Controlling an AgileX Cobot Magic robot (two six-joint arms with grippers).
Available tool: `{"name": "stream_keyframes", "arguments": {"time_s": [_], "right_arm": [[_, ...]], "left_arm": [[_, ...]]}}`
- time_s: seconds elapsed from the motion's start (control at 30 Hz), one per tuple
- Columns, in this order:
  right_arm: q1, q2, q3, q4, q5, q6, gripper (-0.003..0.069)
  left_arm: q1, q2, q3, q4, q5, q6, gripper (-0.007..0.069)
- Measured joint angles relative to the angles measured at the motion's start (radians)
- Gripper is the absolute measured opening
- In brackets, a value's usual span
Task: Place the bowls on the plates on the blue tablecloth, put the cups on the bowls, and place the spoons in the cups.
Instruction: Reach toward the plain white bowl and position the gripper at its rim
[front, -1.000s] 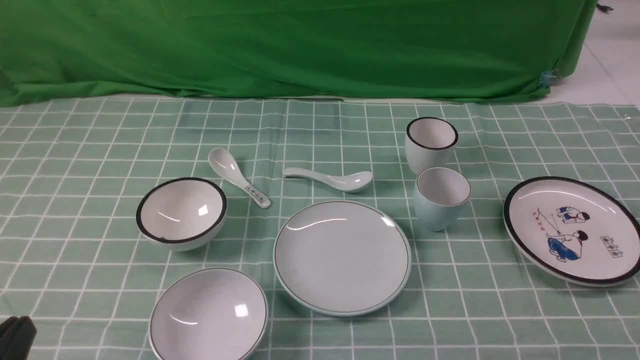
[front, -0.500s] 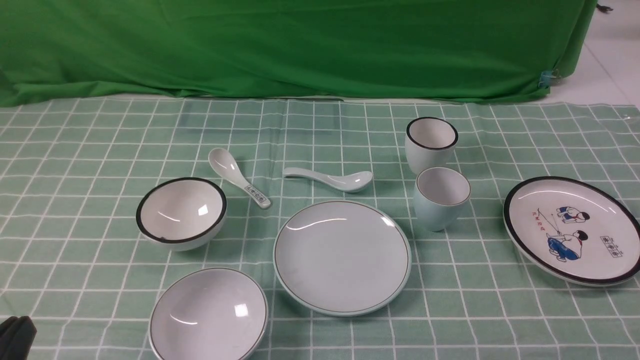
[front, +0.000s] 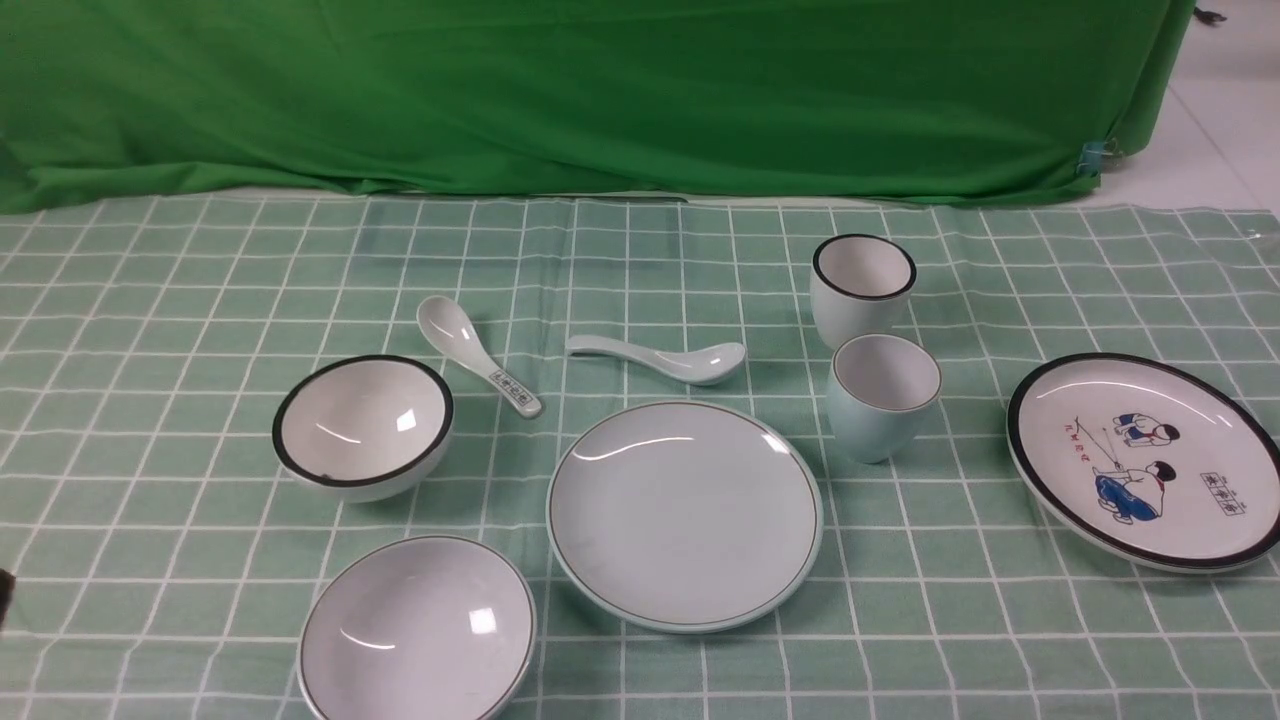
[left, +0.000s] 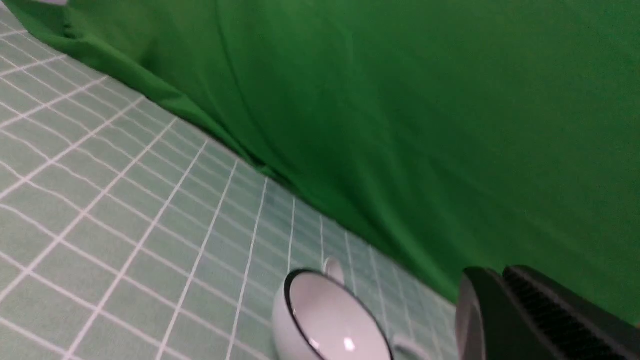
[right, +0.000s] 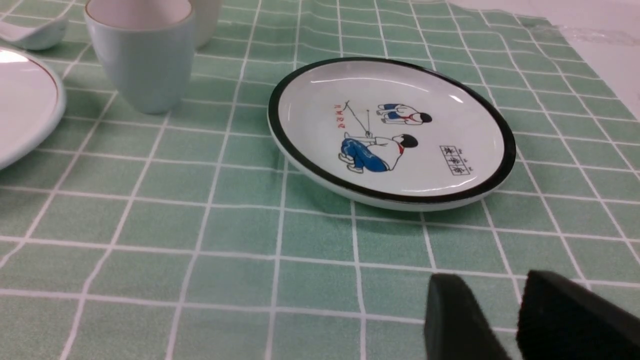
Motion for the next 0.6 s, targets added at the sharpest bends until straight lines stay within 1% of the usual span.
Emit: {"name": "stream_keyframes", "arguments": {"time_s": [0.07,0.13,0.17,0.23,0.27,0.3,0.33,0.4,0.47,0.57,0.6], "right_arm": [[0.000,0.000,0.000,0.000,0.000,0.000,0.0241],[0.000,0.000,0.000,0.001,-0.008,0.005,0.0241],[0.000,0.000,0.000,0.013,-0.023,0.024,0.0241],[0.000,0.000,0.000,0.055,-0.117,0.130,0.0241],[0.000,0.000,0.000,0.070,-0.176,0.214,0.0241],[0.000,0.000,0.000,0.080,-0.239,0.276,0.0241],[0.000,0.000,0.000,0.086,-0.288,0.354,0.0241],[0.000,0.000,0.000,0.090,-0.354,0.433,0.0241],[0.000,0.000,0.000,0.092,-0.389,0.476,0.0241],[0.000,0.000,0.000,0.093,-0.419,0.509,0.0241],[0.000,0.000,0.000,0.093,-0.423,0.515,0.0241]], "left_arm": [[0.000,0.000,0.000,-0.032,-0.074,-0.026,0.0017],[0.000,0.000,0.000,-0.038,-0.135,-0.057,0.0017],[0.000,0.000,0.000,-0.038,-0.201,-0.104,0.0017],[0.000,0.000,0.000,-0.010,-0.346,-0.233,0.0017],[0.000,0.000,-0.002,0.016,-0.405,-0.283,0.0017],[0.000,0.000,-0.020,0.056,-0.430,-0.312,0.0017],[0.000,-0.001,-0.066,0.108,-0.423,-0.329,0.0017],[0.000,0.010,-0.158,0.203,-0.341,-0.339,0.0017],[0.000,0.055,-0.260,0.276,-0.209,-0.341,0.0017],[0.000,0.175,-0.428,0.371,0.067,-0.342,0.0017],[0.000,0.229,-0.474,0.403,0.191,-0.337,0.0017]]}}
